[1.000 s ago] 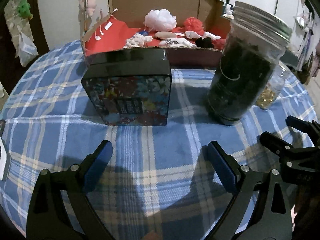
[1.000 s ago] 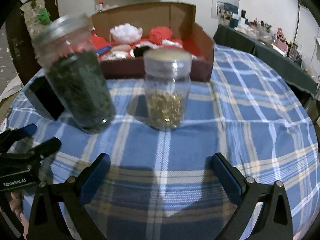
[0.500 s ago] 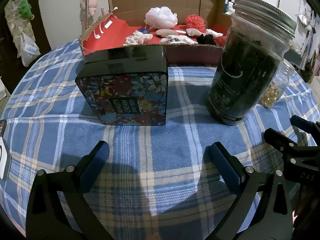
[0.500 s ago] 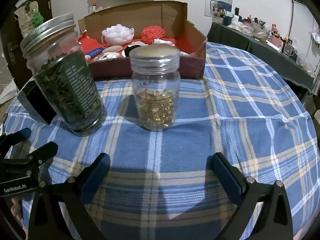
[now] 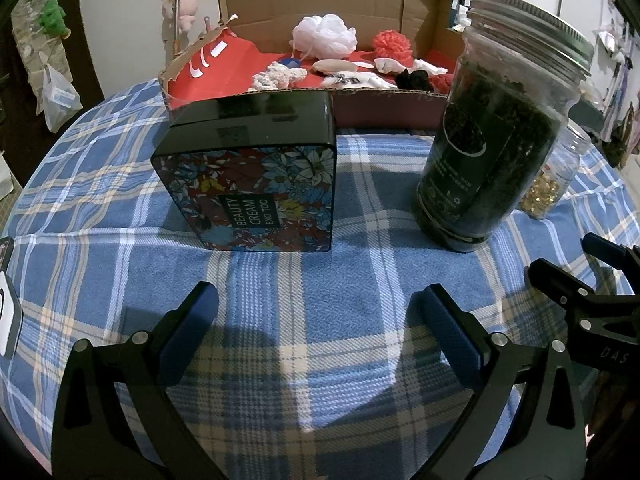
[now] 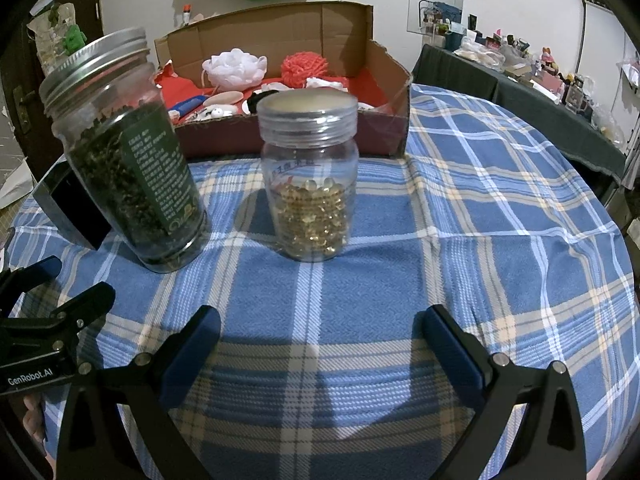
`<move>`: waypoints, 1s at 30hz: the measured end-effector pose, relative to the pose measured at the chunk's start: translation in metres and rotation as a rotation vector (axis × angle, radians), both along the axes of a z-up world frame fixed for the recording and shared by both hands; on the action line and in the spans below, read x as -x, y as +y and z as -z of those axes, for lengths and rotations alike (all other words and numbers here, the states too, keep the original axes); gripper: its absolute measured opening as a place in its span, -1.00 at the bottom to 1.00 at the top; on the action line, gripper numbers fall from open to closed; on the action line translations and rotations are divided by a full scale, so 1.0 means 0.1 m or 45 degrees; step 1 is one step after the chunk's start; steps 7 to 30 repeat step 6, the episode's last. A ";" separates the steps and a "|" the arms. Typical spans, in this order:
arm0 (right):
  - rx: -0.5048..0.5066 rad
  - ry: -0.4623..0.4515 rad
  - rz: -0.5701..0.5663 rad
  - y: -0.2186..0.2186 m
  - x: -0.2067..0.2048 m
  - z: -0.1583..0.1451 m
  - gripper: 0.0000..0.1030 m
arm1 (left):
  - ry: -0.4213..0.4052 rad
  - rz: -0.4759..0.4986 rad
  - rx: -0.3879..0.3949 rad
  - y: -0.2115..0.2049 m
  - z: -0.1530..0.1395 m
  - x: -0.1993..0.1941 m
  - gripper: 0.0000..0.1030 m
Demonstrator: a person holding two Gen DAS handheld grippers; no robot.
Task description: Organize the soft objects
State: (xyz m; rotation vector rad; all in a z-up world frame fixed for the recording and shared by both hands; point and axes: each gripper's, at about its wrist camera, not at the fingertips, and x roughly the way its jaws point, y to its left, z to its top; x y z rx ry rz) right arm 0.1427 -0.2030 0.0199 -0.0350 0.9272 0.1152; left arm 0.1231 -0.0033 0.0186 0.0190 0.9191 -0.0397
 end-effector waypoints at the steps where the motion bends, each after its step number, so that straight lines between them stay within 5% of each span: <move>1: 0.001 0.000 0.000 0.00 0.00 0.00 1.00 | 0.000 -0.001 0.001 0.00 0.00 0.00 1.00; 30: 0.002 0.000 0.000 0.00 0.00 0.00 1.00 | 0.000 0.000 0.000 0.00 0.00 0.00 1.00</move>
